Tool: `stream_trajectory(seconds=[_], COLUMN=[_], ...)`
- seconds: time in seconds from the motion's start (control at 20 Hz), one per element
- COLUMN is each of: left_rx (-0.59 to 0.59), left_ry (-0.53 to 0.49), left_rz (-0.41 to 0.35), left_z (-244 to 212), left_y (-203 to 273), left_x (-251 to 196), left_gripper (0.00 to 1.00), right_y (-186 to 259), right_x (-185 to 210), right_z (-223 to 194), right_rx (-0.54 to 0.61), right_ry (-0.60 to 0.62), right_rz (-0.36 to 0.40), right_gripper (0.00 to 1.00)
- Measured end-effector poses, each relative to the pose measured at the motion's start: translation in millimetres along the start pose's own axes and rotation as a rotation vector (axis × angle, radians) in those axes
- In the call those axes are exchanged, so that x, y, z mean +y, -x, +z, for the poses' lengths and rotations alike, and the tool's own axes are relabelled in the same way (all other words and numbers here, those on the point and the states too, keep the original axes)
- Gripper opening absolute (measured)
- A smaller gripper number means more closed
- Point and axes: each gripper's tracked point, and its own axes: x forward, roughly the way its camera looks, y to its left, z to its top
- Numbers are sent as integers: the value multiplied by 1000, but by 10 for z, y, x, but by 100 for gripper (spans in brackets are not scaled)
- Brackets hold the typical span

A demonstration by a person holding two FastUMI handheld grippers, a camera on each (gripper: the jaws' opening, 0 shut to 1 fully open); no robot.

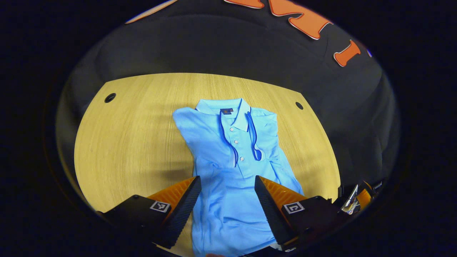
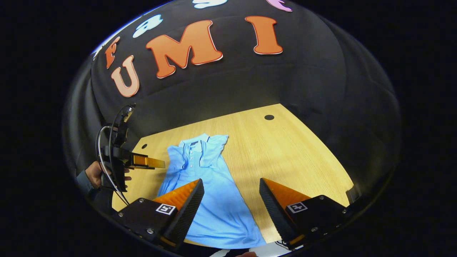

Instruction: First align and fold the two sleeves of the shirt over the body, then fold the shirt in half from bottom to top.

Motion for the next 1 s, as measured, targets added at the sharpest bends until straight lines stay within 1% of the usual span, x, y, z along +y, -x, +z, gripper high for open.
stream_trajectory(seconds=[0.05, 0.1, 0.2, 0.35, 0.45, 0.65, 0.8, 1.0], left_rx=[-13, -19, -35, -37, -35, 0, 37, 89], left_ry=[-9, -21, -55, -82, -68, -37, -22, -15], left_rz=[15, 31, 46, 73, 94, 164, 180, 203], left_z=[-93, -206, -447, -858, -1124, -1641, -2008, -2483], left_y=[92, 181, 327, 516, 612, 773, 882, 854], left_x=[13, 29, 9, 24, 42, 199, 296, 432], left_gripper=[100, 99, 99, 99, 99, 99, 99, 99], right_y=[3, 12, 35, 35, 47, 82, 105, 60], right_x=[-20, -38, -33, -102, -140, -174, -226, -291], right_z=[-85, -194, -405, -680, -827, -1128, -1378, -1756], right_rx=[17, 40, 88, 138, 166, 212, 249, 316], right_ry=[4, 8, 12, 41, 63, 114, 152, 172], right_rz=[13, 27, 68, 86, 93, 106, 104, 93], right_gripper=[98, 98, 98, 98, 98, 98, 98, 98])
